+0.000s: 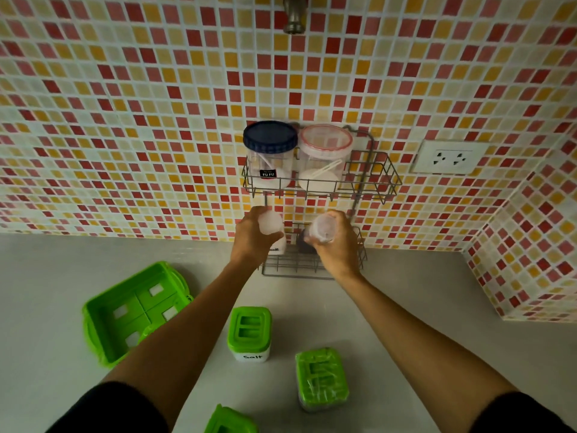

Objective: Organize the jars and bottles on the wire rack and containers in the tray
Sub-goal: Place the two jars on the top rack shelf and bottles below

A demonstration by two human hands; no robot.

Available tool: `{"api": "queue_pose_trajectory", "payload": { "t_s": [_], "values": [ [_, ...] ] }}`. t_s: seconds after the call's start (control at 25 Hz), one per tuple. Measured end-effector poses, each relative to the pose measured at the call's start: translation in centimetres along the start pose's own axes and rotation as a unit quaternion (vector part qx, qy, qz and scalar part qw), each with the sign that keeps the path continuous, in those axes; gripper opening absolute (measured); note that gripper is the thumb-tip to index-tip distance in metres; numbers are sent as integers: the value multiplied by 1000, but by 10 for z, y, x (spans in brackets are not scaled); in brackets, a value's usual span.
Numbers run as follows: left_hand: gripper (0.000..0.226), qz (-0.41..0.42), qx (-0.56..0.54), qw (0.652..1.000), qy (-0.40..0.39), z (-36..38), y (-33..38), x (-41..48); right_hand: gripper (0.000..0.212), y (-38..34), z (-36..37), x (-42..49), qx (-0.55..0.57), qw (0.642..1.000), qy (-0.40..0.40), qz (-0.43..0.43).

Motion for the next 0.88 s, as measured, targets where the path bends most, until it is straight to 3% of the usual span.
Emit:
{"api": "queue_pose_trajectory", "payload": {
  "t_s": [0.12,0.32,0.48,0.56,0.72,0.88],
  "values": [
    [58,-27,33,999,-21,8,-8,14,61,10,22,12,-51,996,-73,10],
    [60,-18,68,997,-38,12,-15,34,59,10,34,39,-140,982,-123,26],
    [64,-14,102,992,-69,17,-16,40,74,-1,33,55,-177,925,-333,46],
    [65,-14,113,990,-79,18,-14,41,68,-4,27,60,-220,896,-386,24],
    [64,-18,114,990,-87,16,-10,42,62,-6,17,62,-272,922,-277,4],
    [66,-18,117,988,-98,12,-8,42,62,-4,20,57,-258,954,-140,54]
  ]
}}
Point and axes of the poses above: each hand's wrist, its own x-axis towards the middle knuckle, its own z-axis out of the palm, y = z × x, the point moved 3 cm from there along x, towards the middle knuckle, and after that the axes turned 6 degrees about x, right-handed, at the moved point
